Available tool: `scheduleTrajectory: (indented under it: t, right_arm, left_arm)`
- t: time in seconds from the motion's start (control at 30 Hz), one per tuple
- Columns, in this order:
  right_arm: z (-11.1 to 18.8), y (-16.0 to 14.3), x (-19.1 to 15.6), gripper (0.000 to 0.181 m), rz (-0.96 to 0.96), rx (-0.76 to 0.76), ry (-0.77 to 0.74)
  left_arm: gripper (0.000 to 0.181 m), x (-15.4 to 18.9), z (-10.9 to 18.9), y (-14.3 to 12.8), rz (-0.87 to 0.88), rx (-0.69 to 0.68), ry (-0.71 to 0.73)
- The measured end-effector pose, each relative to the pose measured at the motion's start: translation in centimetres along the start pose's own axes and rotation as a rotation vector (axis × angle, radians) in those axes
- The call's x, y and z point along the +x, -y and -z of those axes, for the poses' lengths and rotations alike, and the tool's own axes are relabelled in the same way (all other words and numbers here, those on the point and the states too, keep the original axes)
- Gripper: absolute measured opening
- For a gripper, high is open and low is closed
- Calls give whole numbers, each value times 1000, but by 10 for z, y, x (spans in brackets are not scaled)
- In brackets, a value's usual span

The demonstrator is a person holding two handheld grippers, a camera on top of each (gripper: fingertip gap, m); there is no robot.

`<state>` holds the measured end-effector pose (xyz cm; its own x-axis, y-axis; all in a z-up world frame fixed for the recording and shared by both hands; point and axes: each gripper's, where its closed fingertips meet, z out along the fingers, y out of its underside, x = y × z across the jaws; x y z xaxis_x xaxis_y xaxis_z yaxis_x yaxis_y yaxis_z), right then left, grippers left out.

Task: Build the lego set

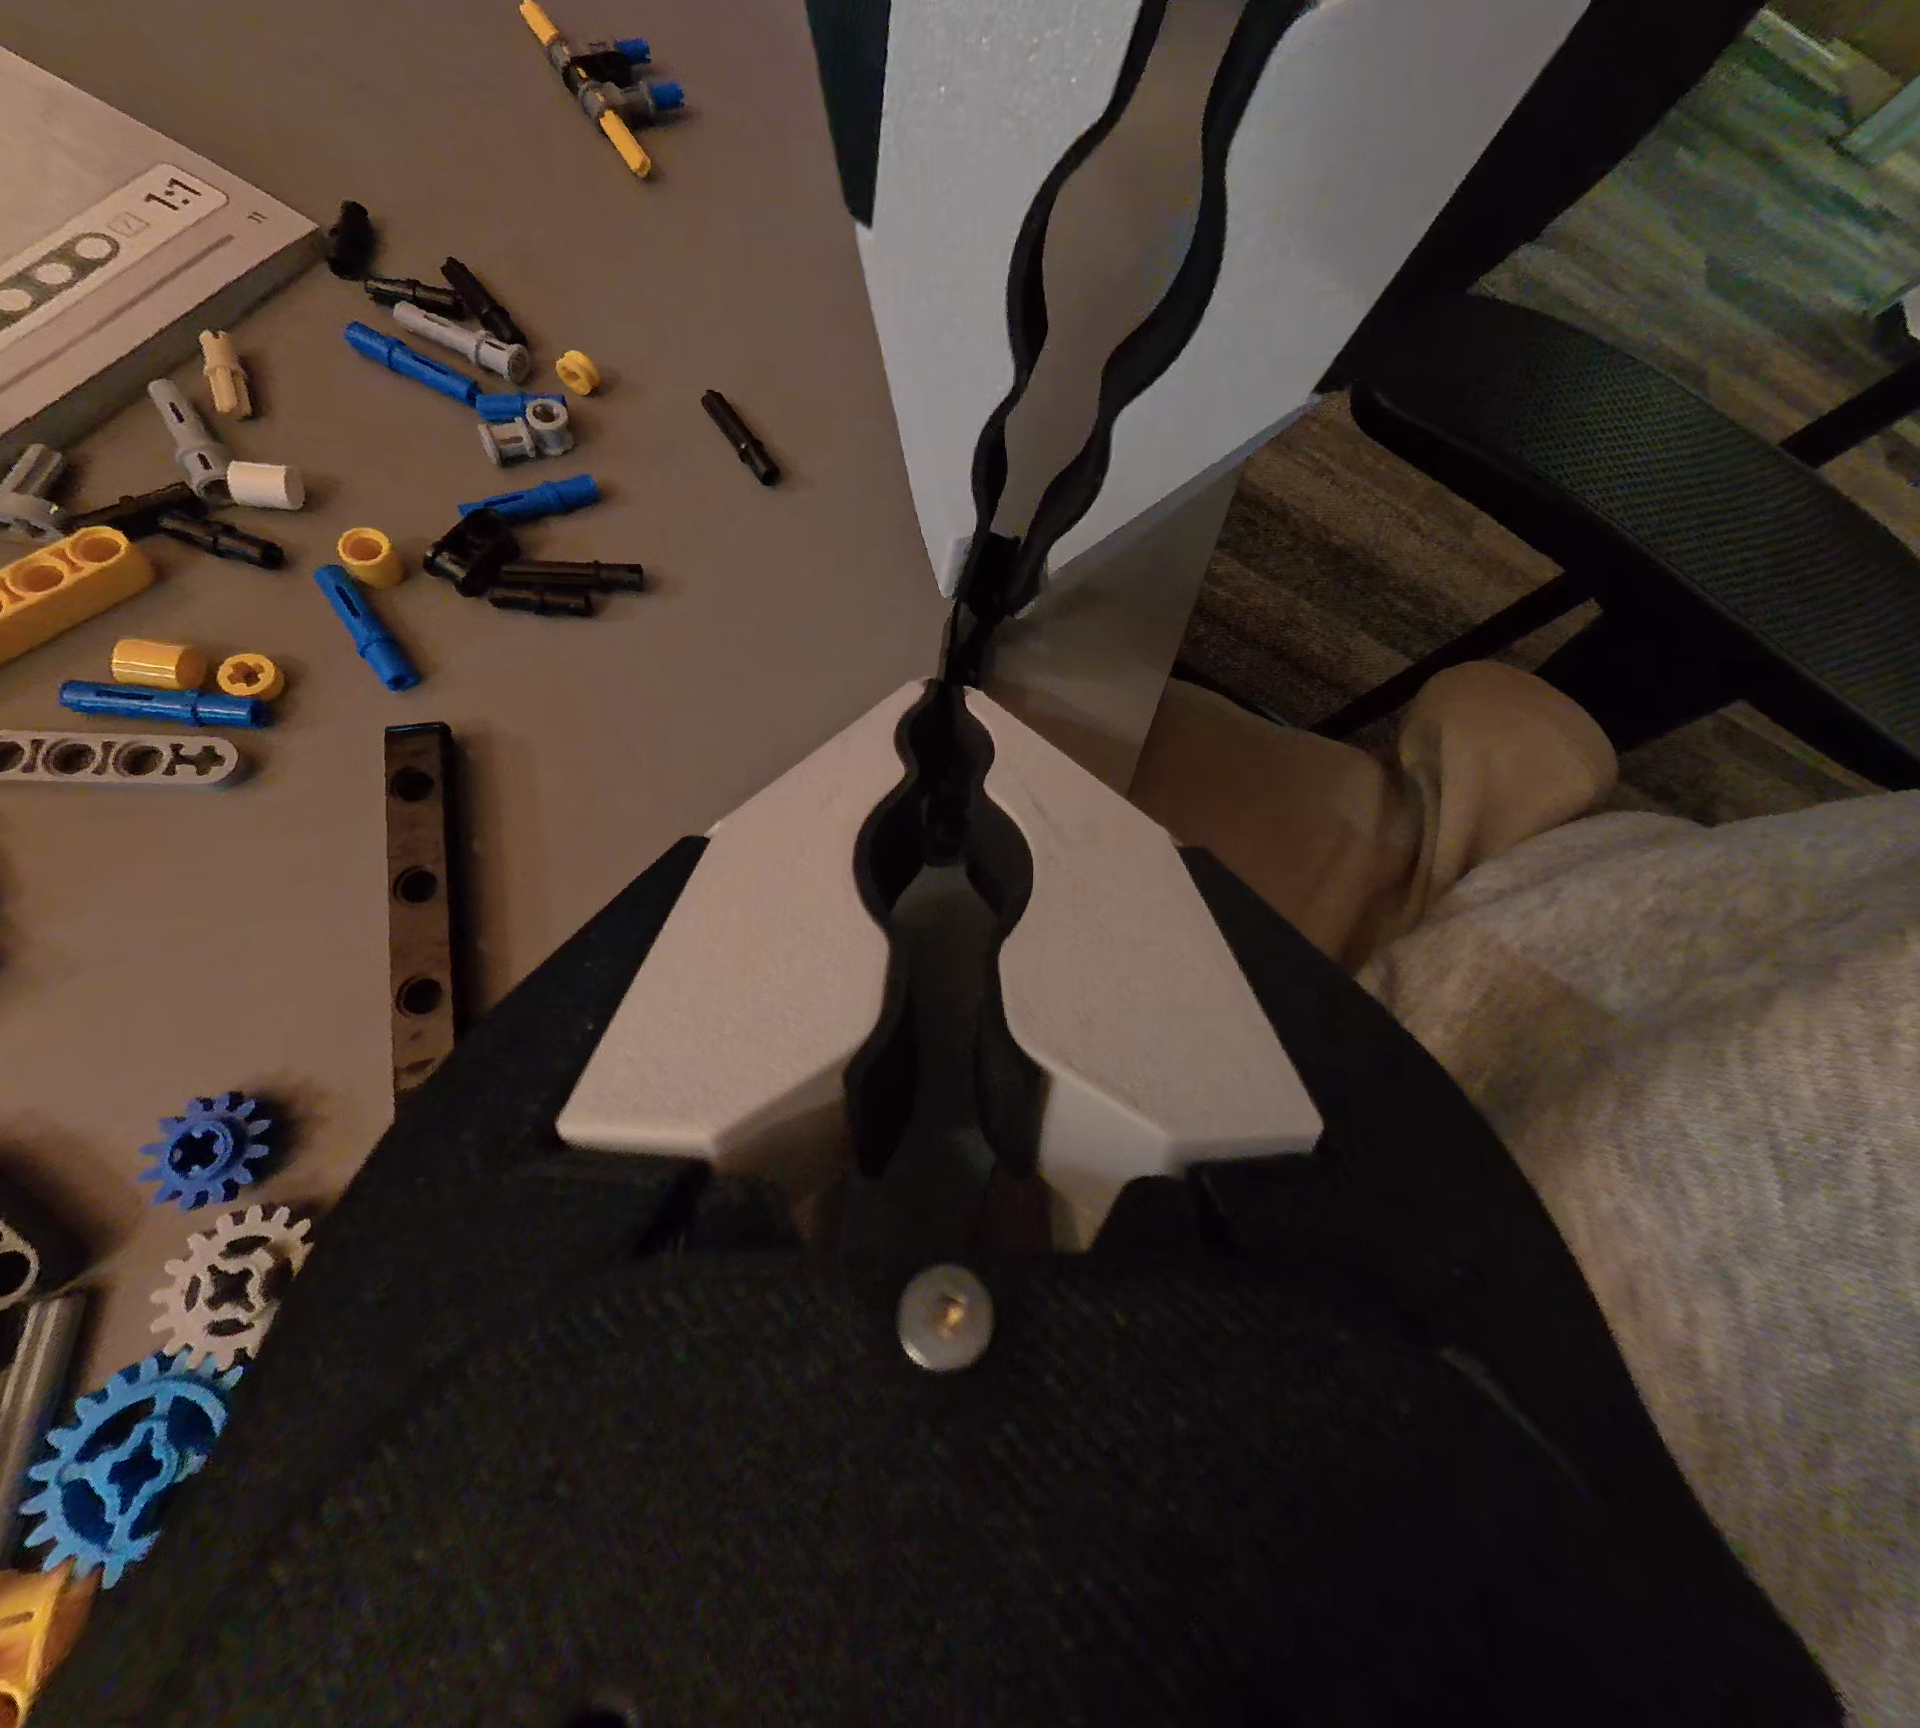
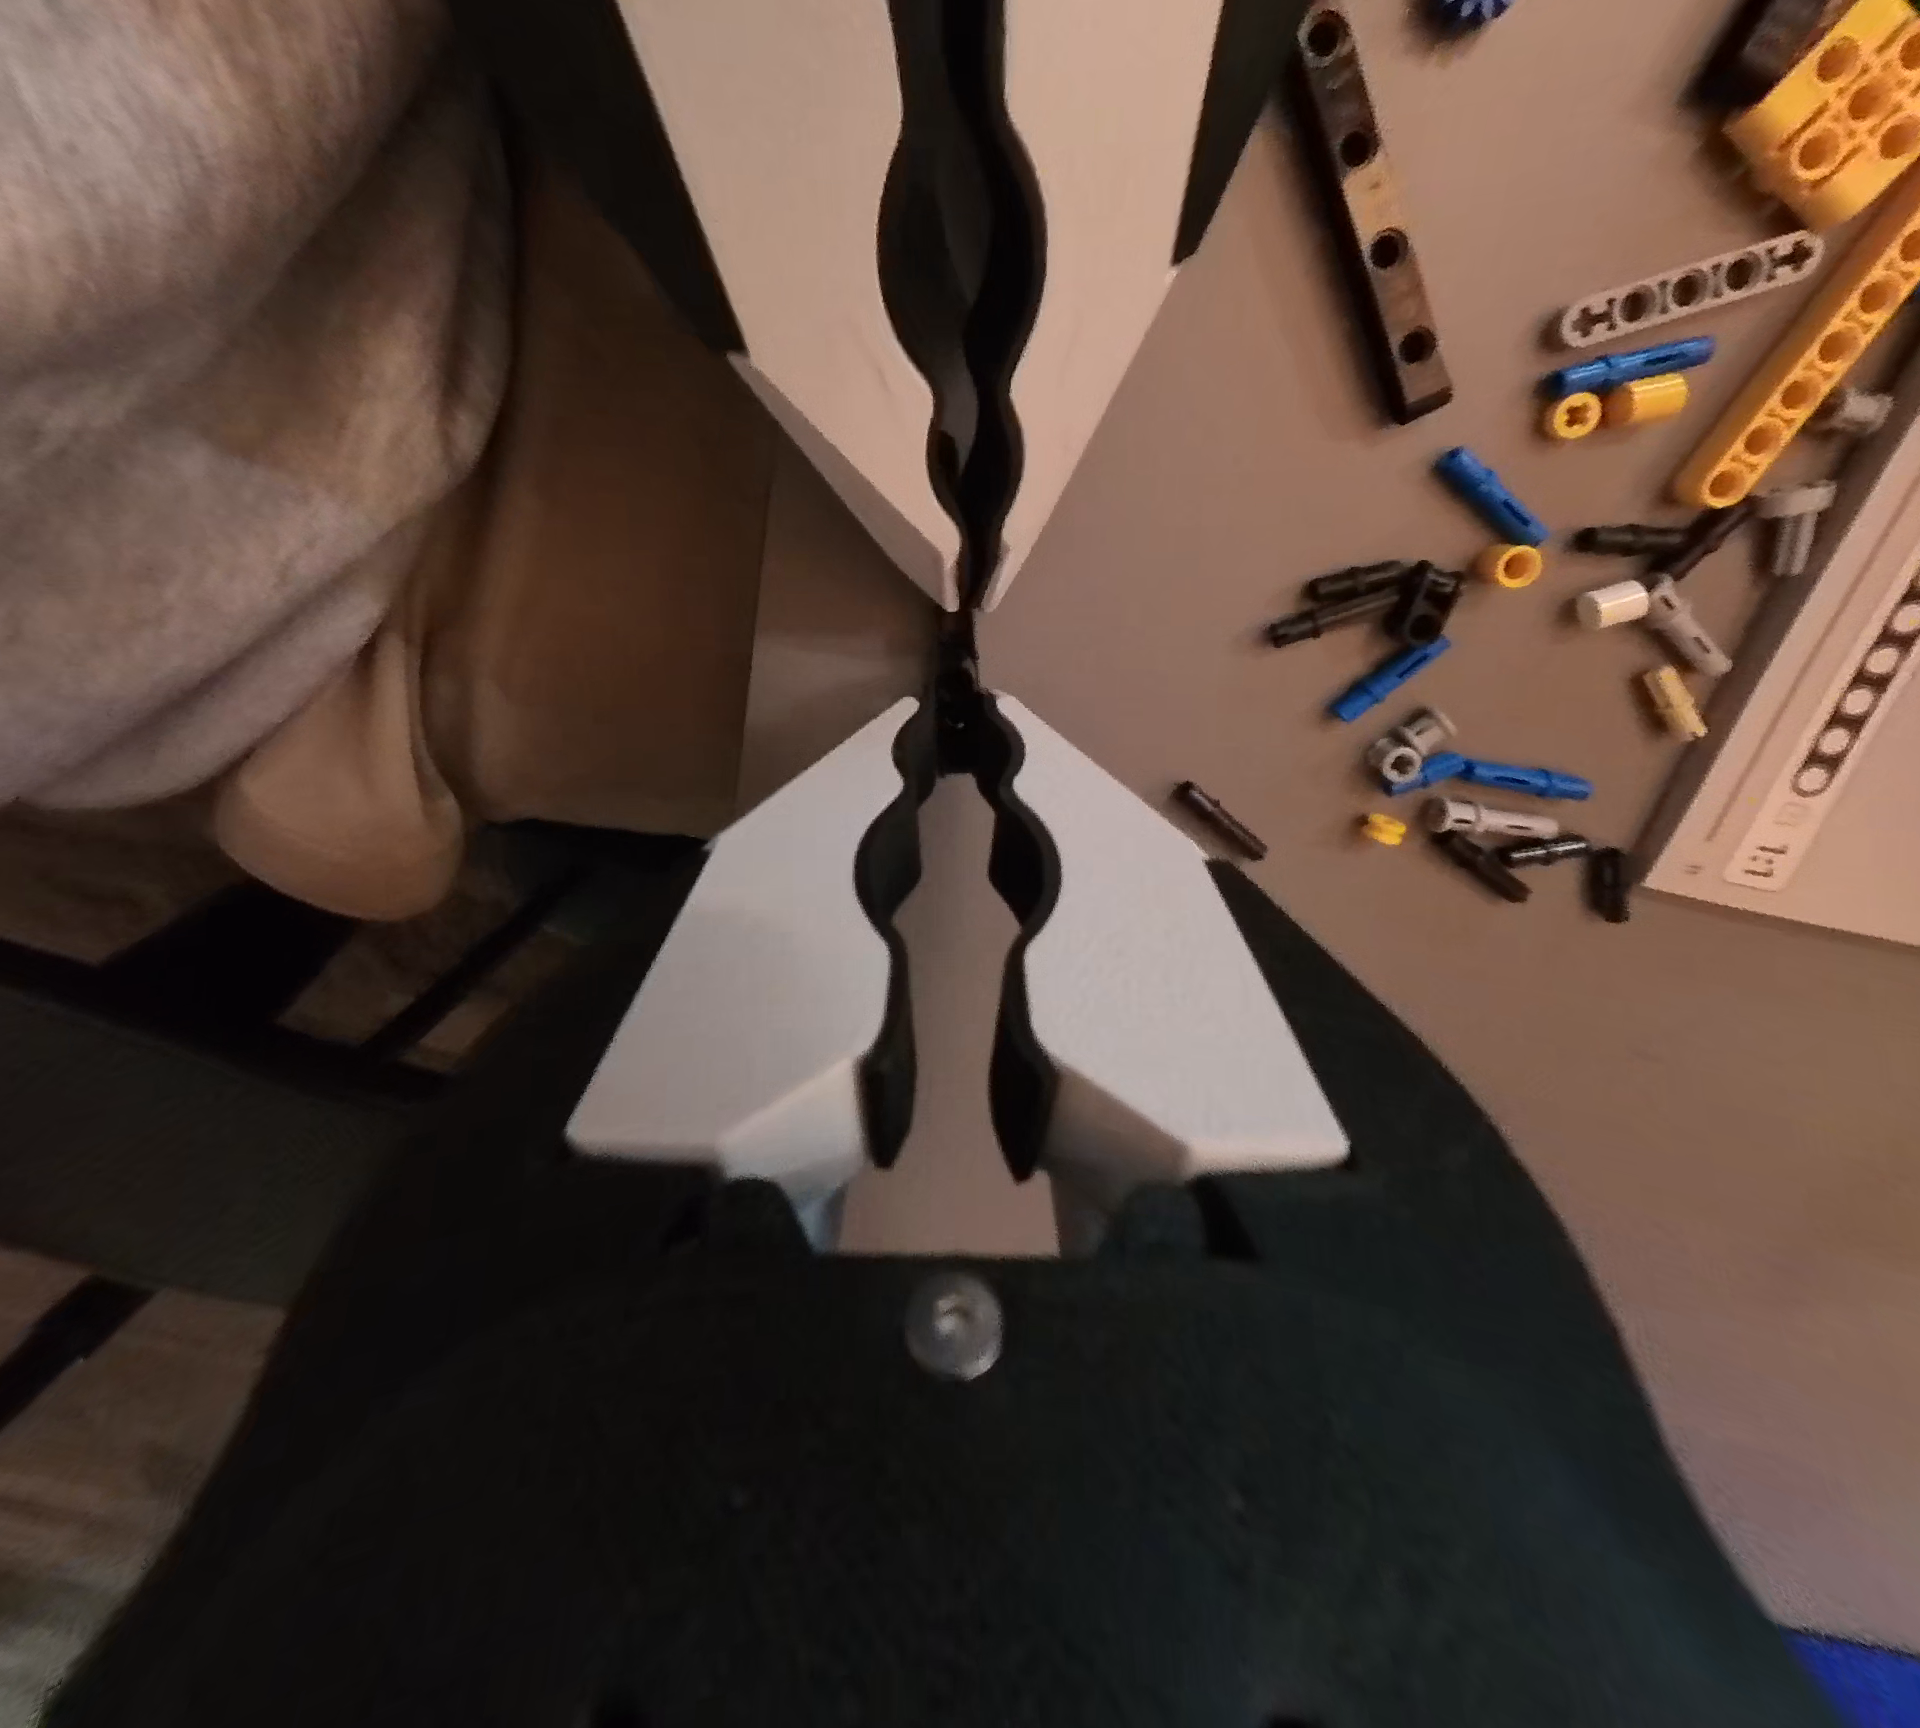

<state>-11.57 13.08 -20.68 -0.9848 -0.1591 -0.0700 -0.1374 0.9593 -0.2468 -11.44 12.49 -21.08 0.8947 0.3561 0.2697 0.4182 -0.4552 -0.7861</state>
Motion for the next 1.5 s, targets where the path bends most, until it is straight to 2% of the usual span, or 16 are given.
scheduleTrajectory:
  t: [0.23,0.47,0.77,1.17,1.3,1.4,1.5]
  right_arm:
    - [0,-1,0,5,69,-83,-53]
    - [-1,0,0,5,-37,-40,-32]
    - [-3,-1,0,5,112,-174,-94]
    - [-2,1,0,6,-6,-12,-14]
    - [-6,0,0,7,-35,-16,-5]
    - [-13,-9,2,8,7,-79,-48]
    - [-9,-5,4,11,14,-53,-77]
  left_arm:
    - [0,0,0,0,7,-2,-6]
    - [0,0,0,0,12,-2,-9]
    - [0,0,0,0,11,0,-9]
    - [0,0,0,0,5,-3,-5]
    - [0,0,0,-1,-6,-3,2]
    - [0,0,0,-1,-7,-4,2]
    - [0,0,0,-1,-6,-5,2]
